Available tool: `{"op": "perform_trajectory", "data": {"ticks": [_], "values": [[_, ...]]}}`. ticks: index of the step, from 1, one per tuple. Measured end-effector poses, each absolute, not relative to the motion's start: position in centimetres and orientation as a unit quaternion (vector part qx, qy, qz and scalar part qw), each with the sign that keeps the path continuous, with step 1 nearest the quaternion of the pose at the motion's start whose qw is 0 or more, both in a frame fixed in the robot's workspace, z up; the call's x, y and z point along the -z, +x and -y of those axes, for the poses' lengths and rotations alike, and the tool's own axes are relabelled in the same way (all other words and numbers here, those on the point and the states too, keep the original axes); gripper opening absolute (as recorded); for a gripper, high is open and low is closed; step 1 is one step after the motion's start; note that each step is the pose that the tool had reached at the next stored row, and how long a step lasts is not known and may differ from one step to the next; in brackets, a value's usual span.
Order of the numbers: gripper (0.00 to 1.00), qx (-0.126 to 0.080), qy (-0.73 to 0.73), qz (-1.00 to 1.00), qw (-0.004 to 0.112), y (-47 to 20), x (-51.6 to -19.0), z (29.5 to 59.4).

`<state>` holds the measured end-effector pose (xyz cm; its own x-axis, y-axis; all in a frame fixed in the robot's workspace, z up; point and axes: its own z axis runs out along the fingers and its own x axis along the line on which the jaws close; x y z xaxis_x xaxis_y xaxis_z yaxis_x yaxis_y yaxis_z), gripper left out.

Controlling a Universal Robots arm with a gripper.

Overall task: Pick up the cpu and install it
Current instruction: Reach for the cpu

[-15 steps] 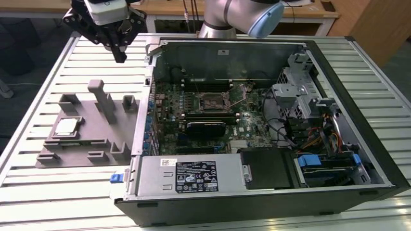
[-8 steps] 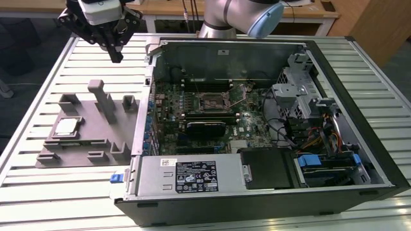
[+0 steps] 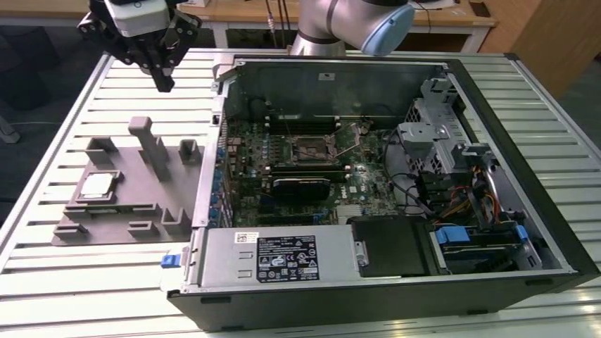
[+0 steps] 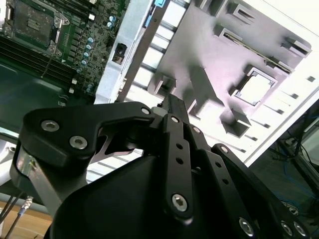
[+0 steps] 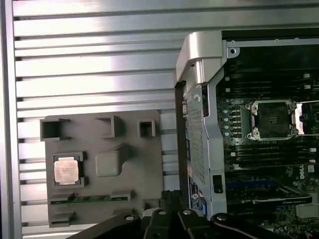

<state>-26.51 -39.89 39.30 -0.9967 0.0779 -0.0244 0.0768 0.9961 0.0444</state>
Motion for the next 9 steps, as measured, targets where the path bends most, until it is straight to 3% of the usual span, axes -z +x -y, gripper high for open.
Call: {"op": "perform_trajectory", "data": {"ticks": [9], "values": [[0.11,-0.022,0.039,-0.999,0.013,-27.33,-39.25,39.9]]}}
